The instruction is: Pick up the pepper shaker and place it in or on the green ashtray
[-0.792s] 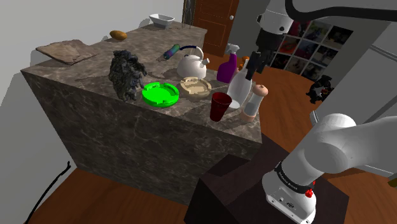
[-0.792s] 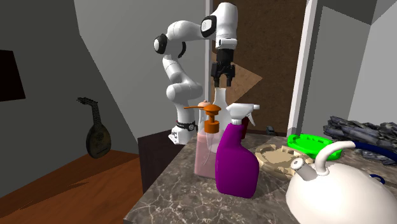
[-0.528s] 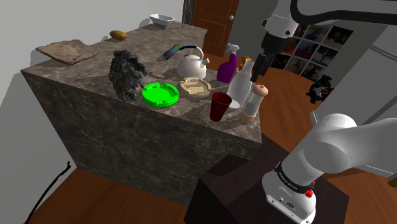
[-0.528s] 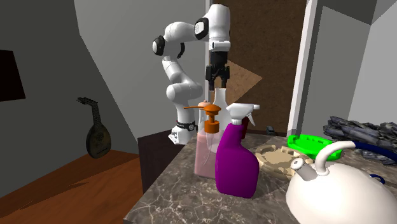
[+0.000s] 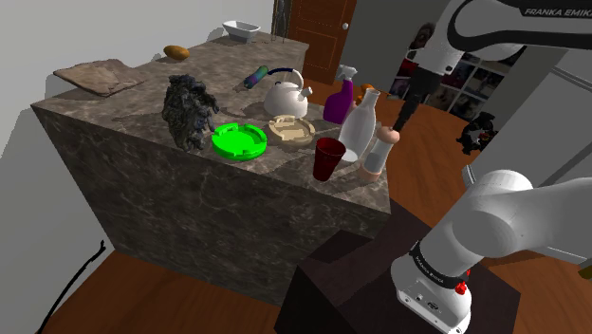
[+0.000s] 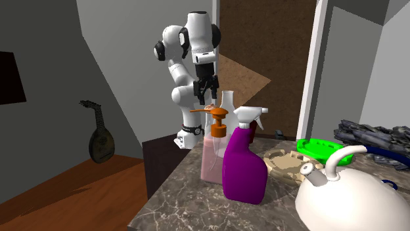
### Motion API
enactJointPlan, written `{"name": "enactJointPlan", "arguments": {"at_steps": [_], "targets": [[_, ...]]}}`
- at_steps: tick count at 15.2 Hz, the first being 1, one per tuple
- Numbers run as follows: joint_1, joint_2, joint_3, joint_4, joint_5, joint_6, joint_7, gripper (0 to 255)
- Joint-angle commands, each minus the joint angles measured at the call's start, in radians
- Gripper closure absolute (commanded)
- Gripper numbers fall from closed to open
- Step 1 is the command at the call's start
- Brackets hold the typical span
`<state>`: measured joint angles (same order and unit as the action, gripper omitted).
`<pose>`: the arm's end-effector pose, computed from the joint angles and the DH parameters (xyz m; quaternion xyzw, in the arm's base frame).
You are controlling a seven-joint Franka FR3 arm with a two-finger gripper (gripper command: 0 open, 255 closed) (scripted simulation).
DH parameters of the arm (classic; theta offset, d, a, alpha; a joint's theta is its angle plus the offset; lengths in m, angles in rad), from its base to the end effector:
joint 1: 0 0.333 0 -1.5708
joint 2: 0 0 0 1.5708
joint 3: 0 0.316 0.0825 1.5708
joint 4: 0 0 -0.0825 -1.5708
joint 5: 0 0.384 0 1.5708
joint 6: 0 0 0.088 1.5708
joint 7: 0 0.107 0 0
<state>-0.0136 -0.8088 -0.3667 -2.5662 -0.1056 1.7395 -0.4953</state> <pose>0.2873 -0.1355 0.4937 -0.9888 -0.1241 -0.0069 0.0827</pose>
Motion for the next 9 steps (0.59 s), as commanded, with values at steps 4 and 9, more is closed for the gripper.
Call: {"name": "enactJointPlan", "arguments": {"at_steps": [4, 9], "targets": [[-0.002, 0.005, -0.018, -0.063, -0.008, 0.067, -0.013, 0], [-0.003, 0.007, -0.020, -0.083, -0.010, 0.088, -0.013, 0]]}}
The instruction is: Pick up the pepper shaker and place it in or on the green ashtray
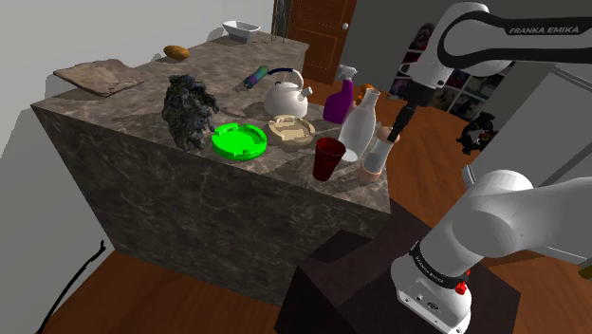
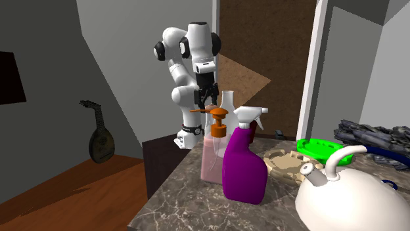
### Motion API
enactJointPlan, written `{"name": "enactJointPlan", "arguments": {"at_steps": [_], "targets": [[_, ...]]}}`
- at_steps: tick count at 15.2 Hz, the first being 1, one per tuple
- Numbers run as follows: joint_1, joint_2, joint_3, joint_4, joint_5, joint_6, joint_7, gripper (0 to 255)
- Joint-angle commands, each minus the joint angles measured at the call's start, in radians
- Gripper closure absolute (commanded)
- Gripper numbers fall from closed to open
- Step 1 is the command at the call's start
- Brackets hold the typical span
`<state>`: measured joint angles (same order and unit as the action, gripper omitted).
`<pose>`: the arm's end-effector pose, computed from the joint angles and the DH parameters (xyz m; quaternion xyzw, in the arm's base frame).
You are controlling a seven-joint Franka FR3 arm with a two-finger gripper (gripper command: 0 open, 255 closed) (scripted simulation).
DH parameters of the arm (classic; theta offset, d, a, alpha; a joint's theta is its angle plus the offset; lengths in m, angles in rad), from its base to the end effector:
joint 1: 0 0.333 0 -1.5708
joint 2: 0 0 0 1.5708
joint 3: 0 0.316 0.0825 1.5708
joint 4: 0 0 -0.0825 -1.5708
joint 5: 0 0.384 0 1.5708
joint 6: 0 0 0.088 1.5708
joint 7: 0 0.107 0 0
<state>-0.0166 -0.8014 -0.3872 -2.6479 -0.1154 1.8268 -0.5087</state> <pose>0.2873 -0.1340 0.4592 -0.9882 -0.1271 -0.0075 0.0857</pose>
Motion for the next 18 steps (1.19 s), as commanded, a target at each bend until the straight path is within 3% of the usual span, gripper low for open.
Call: {"name": "enactJointPlan", "arguments": {"at_steps": [1, 5, 6, 15, 18], "targets": [[0.000, -0.001, 0.000, -0.002, 0.000, 0.001, 0.000, 0], [0.000, -0.001, 0.000, -0.001, 0.000, 0.001, 0.000, 0], [0.000, -0.001, 0.000, -0.001, 0.000, 0.001, 0.000, 255], [0.000, -0.001, 0.000, -0.002, 0.000, 0.001, 0.000, 255], [0.003, -0.006, 0.010, 0.035, 0.007, -0.041, 0.005, 255]]}}
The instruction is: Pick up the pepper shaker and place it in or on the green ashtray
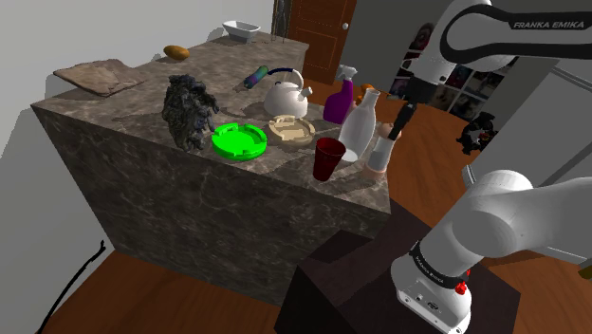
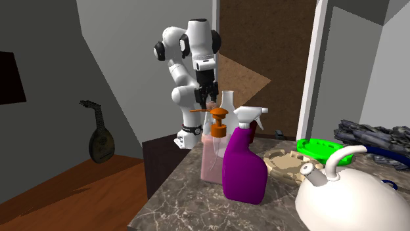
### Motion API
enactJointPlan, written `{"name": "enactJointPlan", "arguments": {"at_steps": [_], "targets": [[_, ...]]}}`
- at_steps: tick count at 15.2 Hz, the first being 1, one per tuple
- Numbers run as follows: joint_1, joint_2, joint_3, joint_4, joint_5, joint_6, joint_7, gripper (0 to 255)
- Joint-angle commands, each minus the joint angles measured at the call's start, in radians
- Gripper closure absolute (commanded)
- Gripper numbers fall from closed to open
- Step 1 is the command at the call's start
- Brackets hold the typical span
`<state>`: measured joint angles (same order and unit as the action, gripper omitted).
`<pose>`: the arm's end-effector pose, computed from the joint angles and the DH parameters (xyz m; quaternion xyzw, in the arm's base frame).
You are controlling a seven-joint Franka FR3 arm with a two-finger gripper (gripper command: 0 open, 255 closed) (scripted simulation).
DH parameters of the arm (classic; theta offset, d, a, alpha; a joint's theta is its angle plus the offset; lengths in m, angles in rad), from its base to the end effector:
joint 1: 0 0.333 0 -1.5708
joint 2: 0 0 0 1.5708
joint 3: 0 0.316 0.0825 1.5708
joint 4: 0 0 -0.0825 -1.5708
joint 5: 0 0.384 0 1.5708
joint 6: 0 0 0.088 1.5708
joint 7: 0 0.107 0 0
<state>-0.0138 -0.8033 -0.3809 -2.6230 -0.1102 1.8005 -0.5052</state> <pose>0.2880 -0.1339 0.4697 -0.9882 -0.1271 -0.0076 0.0857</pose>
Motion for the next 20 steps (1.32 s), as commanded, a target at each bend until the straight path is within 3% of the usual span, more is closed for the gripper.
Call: {"name": "enactJointPlan", "arguments": {"at_steps": [1, 16, 20], "targets": [[0.001, -0.006, 0.006, 0.022, 0.004, -0.028, 0.003, 255], [0.020, 0.005, 0.043, 0.227, 0.036, -0.221, 0.023, 255], [0.058, 0.080, 0.081, 0.278, 0.081, -0.193, 0.071, 255]]}}
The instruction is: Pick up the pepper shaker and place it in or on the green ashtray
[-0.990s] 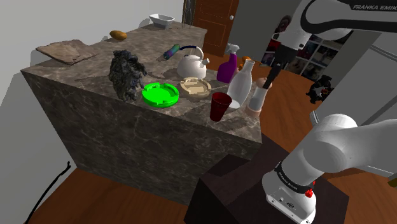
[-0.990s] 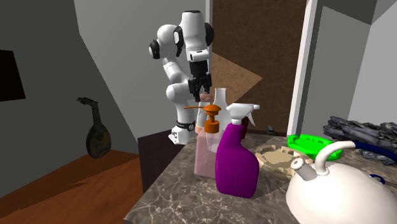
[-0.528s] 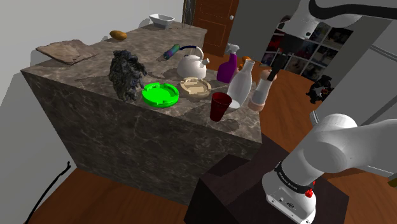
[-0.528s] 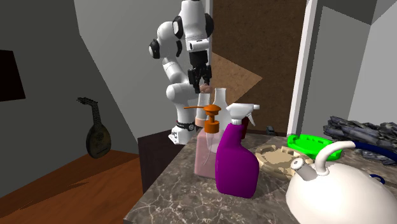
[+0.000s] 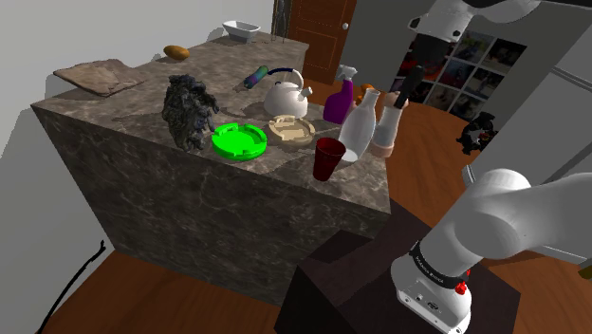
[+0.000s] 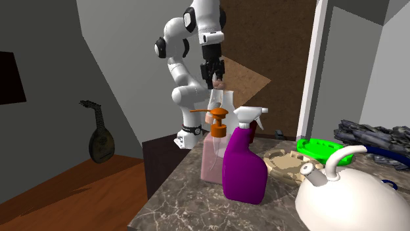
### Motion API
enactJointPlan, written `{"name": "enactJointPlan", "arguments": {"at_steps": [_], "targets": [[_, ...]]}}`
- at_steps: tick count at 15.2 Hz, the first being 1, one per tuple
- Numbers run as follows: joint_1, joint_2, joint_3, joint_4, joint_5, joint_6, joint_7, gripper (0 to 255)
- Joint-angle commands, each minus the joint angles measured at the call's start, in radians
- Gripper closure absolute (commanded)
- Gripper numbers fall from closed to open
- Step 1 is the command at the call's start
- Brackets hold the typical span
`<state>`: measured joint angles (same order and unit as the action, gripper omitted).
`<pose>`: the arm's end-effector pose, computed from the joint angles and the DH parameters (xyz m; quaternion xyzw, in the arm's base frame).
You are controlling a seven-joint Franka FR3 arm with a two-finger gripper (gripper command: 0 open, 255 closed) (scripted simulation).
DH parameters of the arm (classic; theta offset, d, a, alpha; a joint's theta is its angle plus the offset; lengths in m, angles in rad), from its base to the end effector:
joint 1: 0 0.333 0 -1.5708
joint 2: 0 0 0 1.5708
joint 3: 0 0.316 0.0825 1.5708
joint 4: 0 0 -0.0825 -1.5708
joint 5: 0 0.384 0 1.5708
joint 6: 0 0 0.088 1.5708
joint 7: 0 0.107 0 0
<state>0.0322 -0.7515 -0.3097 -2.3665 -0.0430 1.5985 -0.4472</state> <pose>0.3071 -0.1161 0.5634 -0.9882 -0.1272 -0.0072 0.0853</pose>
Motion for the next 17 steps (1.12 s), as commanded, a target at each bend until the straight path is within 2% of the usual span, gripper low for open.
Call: {"name": "enactJointPlan", "arguments": {"at_steps": [1, 9, 17], "targets": [[0.024, 0.055, 0.021, 0.039, 0.028, 0.017, 0.028, 255], [0.107, 0.283, 0.099, 0.227, 0.120, 0.066, 0.135, 255], [0.166, 0.537, 0.156, 0.492, 0.183, 0.064, 0.226, 255]]}}
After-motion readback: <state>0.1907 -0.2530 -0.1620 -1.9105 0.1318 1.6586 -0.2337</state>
